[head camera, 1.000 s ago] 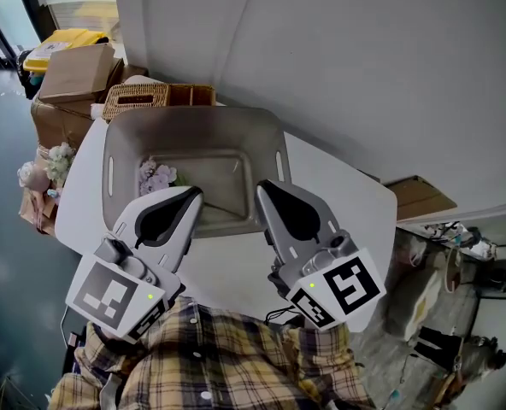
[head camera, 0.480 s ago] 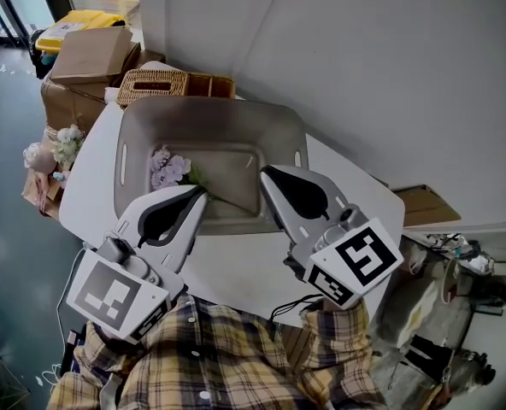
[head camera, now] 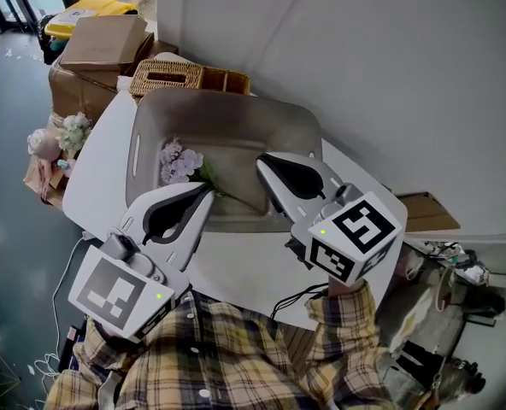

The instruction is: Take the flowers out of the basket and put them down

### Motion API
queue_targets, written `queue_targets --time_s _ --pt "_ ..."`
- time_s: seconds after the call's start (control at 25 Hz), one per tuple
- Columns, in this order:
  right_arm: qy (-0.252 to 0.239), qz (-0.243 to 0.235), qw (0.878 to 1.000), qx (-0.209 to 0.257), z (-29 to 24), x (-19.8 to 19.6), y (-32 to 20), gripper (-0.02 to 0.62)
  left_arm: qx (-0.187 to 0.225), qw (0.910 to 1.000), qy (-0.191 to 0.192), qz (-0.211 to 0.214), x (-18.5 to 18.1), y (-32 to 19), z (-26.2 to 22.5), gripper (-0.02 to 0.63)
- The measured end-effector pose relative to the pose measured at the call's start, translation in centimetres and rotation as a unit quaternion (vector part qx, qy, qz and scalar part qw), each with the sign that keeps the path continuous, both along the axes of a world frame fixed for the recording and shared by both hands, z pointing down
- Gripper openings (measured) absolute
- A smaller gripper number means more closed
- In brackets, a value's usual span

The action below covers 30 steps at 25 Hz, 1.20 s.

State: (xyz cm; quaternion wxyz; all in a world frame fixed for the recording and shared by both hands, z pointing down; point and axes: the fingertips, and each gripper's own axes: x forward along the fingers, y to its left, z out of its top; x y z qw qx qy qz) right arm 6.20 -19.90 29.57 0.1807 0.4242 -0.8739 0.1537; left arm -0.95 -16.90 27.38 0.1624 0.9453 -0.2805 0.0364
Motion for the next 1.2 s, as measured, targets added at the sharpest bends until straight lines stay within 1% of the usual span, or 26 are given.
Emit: queue_targets --time_s 0.08,0.16,0.32,0.68,1.0,1.12,1.16,1.2 --pt "0.003 -0.007 1.0 -0.009 0.6 -0.6 -0.4 0.029 -0.001 1.0 -0.001 -0.005 -0.5 -0.2 0.1 0.012" --pt "0.007 -0.012 1.0 -0.015 1.2 -1.1 -0.9 0.018 -0.005 0.9999 -0.004 -0.009 -1.0 -0.4 0.1 0.012" --pt "0.016 -0.028 0.999 -0.031 2.5 -2.1 -1.7 0.037 0.001 0.9999 0.006 -0.009 -1.7 -0.5 0.1 0.012" --pt "0.051 -0.06 0.994 -0.078 6.0 -3.5 -3.2 0.052 -0.004 0.9996 0.002 -0.029 -3.9 -1.0 0.5 0.012" --pt "0.081 -0.092 0.984 -0.126 10.2 -4.2 -3.5 0.094 -0.004 0.9993 0.003 -0.036 -4.8 -1.4 0.7 0.012" --pt "0.097 -0.106 0.978 -0.15 12.2 -4.4 -3.3 0.126 -0.005 0.9993 0.002 -0.036 -5.0 -1.3 0.8 0.012" --pt "0.104 -0.111 0.976 -0.159 12.9 -4.4 -3.2 0.146 -0.005 0.9993 0.002 -0.036 -5.1 -1.3 0.8 0.012" --pt "0.11 -0.115 0.973 -0.168 13.6 -4.4 -3.1 0.15 -0.006 0.9993 0.001 -0.036 -5.1 -1.4 0.9 0.012"
